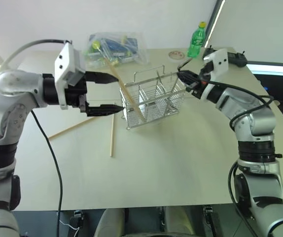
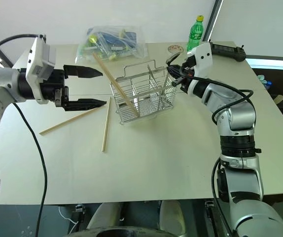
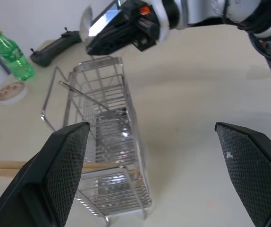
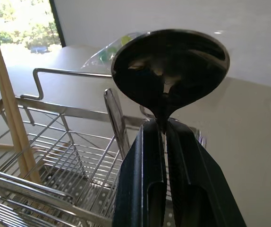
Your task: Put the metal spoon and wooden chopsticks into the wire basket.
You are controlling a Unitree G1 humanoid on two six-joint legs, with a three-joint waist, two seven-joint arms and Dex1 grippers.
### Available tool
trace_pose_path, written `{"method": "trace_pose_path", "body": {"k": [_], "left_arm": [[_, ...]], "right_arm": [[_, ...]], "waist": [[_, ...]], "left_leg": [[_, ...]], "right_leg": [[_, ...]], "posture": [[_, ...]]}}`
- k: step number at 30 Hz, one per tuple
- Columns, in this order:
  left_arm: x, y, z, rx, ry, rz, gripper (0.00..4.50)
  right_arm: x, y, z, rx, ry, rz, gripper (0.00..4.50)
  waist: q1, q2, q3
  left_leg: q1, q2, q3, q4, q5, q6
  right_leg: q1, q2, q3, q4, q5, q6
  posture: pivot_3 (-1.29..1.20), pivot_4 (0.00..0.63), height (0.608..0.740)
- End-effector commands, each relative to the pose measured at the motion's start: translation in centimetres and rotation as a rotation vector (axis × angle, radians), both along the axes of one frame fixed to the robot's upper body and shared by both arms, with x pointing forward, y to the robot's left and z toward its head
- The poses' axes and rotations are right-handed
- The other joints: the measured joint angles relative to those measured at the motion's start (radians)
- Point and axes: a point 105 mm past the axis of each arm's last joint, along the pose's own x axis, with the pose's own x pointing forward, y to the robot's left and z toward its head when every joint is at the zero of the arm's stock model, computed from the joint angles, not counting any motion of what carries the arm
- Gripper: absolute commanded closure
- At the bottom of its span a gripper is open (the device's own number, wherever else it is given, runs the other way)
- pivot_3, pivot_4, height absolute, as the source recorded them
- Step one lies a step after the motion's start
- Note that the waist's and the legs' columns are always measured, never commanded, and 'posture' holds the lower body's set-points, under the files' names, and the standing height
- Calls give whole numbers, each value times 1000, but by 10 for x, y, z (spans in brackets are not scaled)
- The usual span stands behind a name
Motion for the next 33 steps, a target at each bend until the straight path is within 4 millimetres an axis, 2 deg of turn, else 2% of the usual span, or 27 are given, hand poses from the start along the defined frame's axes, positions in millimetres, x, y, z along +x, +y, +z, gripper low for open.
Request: {"method": "trace_pose_path", "body": {"k": [1, 2, 6, 11, 14, 18, 20, 23, 26, 30, 33], "left_arm": [[-1, 0, 15, -17, -72, 4, 0], [-1, 0, 15, -17, -73, 2, 0], [0, -2, 15, -20, -77, -3, 0], [3, -3, 17, -22, -85, -1, 0], [4, 0, 20, -28, -88, 7, 0], [3, 8, 31, -66, -81, 30, 0], [3, 23, 35, -77, -59, 68, 0], [4, 50, 31, -23, -27, 136, 0], [8, 75, 22, 38, 25, 201, 0], [18, 105, -1, 156, 85, 271, 0], [29, 119, -22, 244, 127, 286, 0]], "right_arm": [[-13, 5, 17, 7, -63, 39, 3066], [-13, 5, 17, 4, -63, 38, 2439], [-13, 3, 19, -18, -80, 13, 581], [-14, -6, 28, -34, -107, -13, 581], [-19, -17, 43, -54, -144, -20, 581], [-43, -29, 73, -101, -201, 57, 581], [-73, -34, 83, -163, -202, 178, 581], [-113, -39, 74, -303, -145, 330, 581], [-134, -42, 54, -357, -56, 387, 581], [-144, -39, 33, -354, -12, 393, 581], [-147, -37, 18, -348, 6, 374, 581]], "waist": [[-2, 0, 0], [-3, 0, 0], [-1, 0, 0], [1, 0, 0], [2, 0, 0], [2, 0, 0], [2, 1, 1], [2, 0, 0], [-2, -1, 0], [3, 0, 0], [10, -1, -1]], "left_leg": [[0, 0, 0, 0, 0, 0], [0, 0, 0, 0, 0, 0], [0, 0, 0, 0, 0, 0], [0, 0, 0, 0, 0, 0], [0, 0, 0, 0, 0, 0], [0, 0, 0, 0, 0, 0], [0, 0, 0, 0, 0, 0], [-1, 1, 0, -1, -1, 3], [2, 2, 1, -1, -4, 7], [2, 3, 3, 1, -4, 7], [2, 10, 6, 3, -4, 7]], "right_leg": [[0, 0, 0, 0, 0, 0], [0, 0, 0, 0, 0, 0], [0, 0, 0, 0, 0, 0], [0, 0, 0, 0, 0, 0], [0, 0, 0, 0, 0, 0], [0, 0, 0, -1, 0, 0], [0, 0, 0, -1, 0, 0], [0, 0, -1, -1, -1, 1], [3, 1, -1, -2, -2, 1], [2, 0, 0, -2, -3, -1], [3, 1, 0, -2, -4, -2]], "posture": [[0, 150, 690], [0, 150, 690], [0, 150, 690], [0, 150, 690], [0, 150, 690], [0, 150, 690], [0, 150, 690], [0, 150, 690], [0, 150, 690], [0, 150, 690], [0, 150, 690]]}}
